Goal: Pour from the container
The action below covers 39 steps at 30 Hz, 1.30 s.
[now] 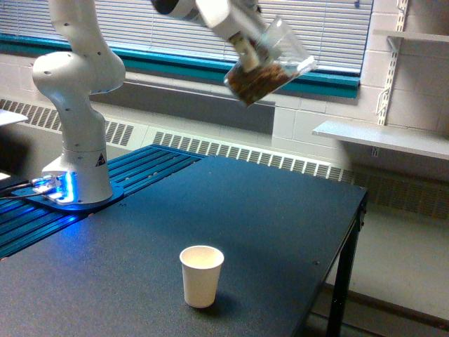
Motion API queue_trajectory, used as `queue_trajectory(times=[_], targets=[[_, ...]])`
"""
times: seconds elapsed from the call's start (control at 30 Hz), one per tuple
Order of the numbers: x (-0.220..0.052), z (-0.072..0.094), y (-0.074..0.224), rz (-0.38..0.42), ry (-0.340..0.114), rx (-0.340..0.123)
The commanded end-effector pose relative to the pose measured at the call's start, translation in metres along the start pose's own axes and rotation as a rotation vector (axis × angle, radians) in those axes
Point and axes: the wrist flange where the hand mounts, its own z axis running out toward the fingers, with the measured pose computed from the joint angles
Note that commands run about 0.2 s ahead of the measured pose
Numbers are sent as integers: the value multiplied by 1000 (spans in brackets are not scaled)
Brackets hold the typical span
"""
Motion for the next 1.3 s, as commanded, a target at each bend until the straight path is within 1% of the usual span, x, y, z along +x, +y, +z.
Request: queue_trajectory(times=[0.03,0.17,0.33,0.57,0.6,0.67,0.73,0.93,1.07,1.23,1.3], targets=[[-22,6,27,-51,-1,-18],[-44,16,46,-52,-46,-42],[-66,25,66,-69,-63,-81],[-94,40,92,-77,-104,-134],[-96,41,94,-81,-106,-141],[-100,44,100,-65,-103,-152],[-108,48,104,-82,-113,-163],[-126,60,117,-73,-129,-179],[-140,69,124,-75,-154,-190],[-150,75,132,-84,-166,-221],[-150,77,134,-80,-164,-235]])
